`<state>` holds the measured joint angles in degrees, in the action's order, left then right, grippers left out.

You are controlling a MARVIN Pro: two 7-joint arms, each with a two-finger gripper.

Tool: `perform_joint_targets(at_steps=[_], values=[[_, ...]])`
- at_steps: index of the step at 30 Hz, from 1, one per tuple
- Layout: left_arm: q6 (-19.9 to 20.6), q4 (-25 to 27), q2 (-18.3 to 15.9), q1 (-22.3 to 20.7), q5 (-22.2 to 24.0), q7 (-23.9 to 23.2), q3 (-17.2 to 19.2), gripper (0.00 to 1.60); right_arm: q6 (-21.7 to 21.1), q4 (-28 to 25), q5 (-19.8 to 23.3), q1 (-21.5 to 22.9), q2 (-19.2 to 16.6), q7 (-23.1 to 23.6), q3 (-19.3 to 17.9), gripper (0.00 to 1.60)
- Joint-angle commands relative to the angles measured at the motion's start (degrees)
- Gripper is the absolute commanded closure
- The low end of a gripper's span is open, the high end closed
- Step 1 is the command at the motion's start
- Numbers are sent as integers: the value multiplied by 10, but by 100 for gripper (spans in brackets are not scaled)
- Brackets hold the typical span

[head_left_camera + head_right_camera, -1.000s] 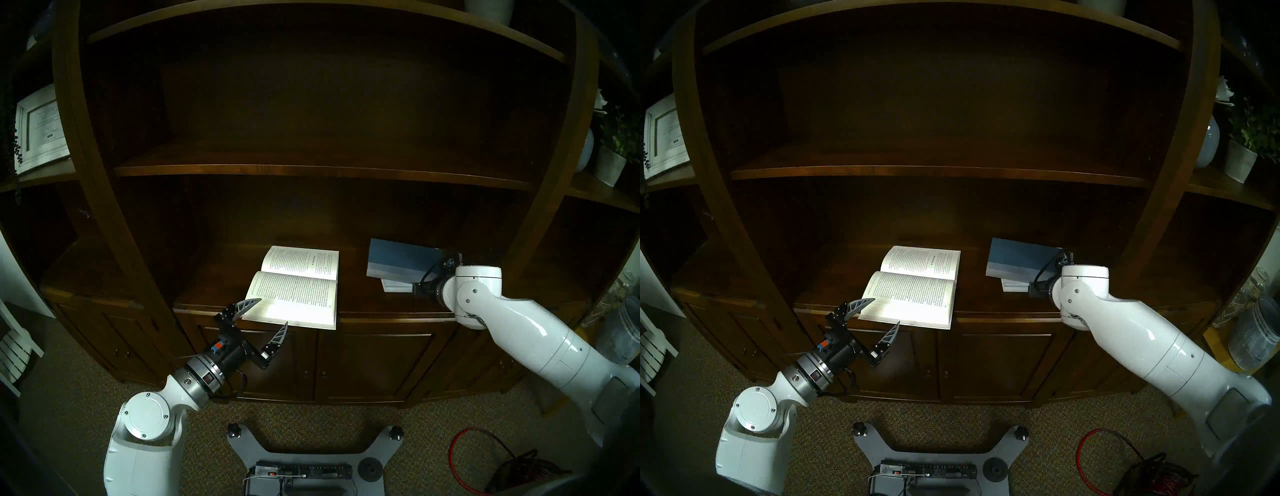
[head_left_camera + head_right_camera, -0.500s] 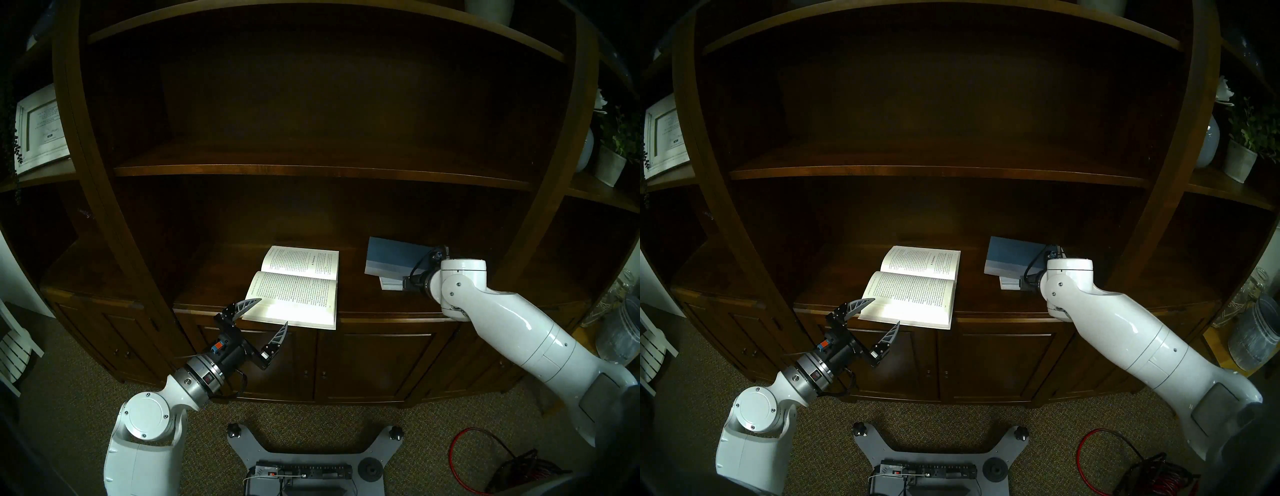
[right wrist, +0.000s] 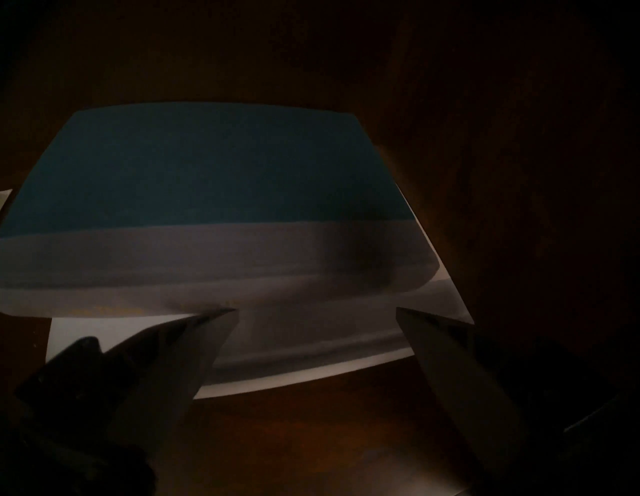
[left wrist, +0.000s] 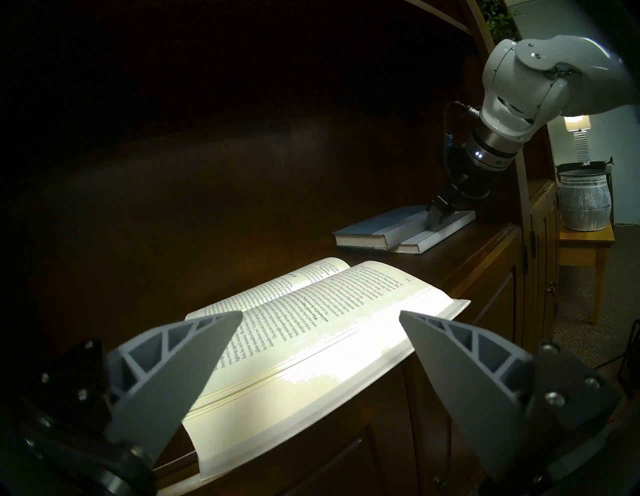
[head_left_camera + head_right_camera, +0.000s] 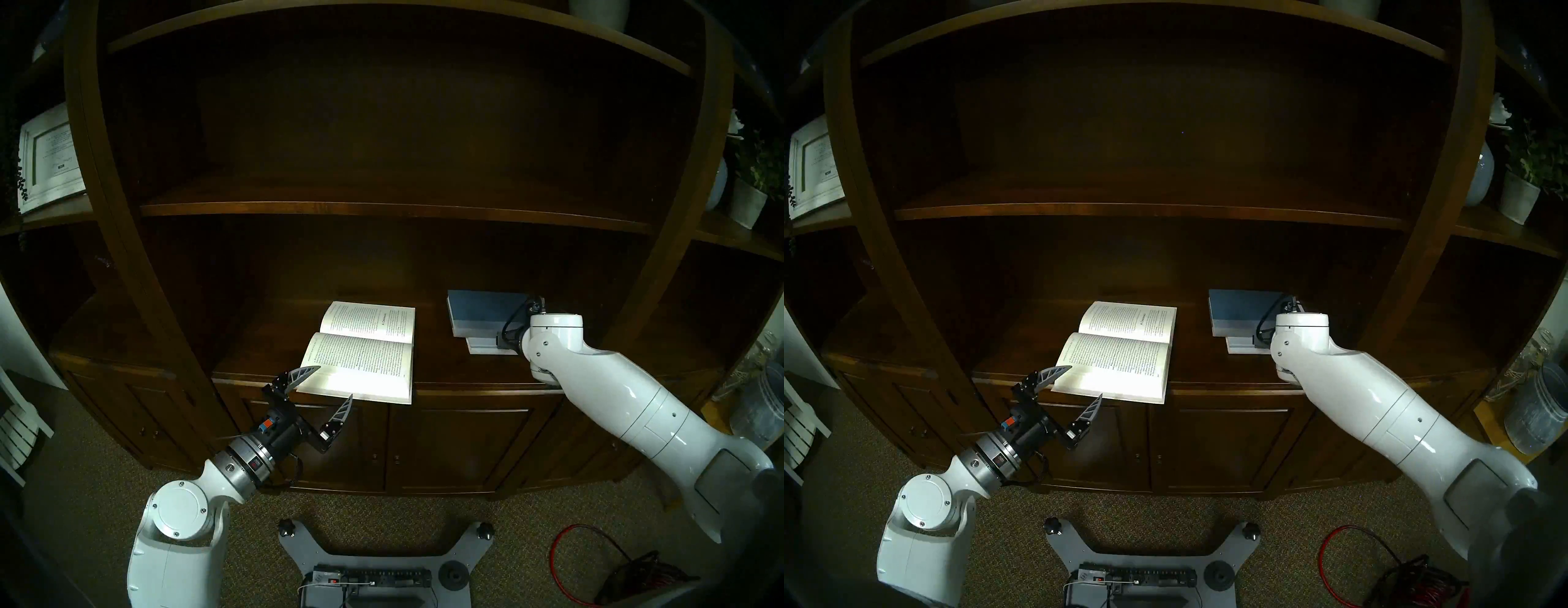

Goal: Close the books and align them horizontally on the shelf

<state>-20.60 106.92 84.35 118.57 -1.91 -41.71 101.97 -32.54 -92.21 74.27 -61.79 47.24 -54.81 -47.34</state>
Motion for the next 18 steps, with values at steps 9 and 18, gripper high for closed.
perform_joint_targets(at_steps=[9, 18], values=[[-5, 16, -1, -10, 2, -1, -1, 0, 5, 2, -21, 31, -15, 33, -9, 0], [-5, 14, 0, -10, 2, 0, -1, 0, 5, -80, -25, 27, -26, 12, -9, 0]])
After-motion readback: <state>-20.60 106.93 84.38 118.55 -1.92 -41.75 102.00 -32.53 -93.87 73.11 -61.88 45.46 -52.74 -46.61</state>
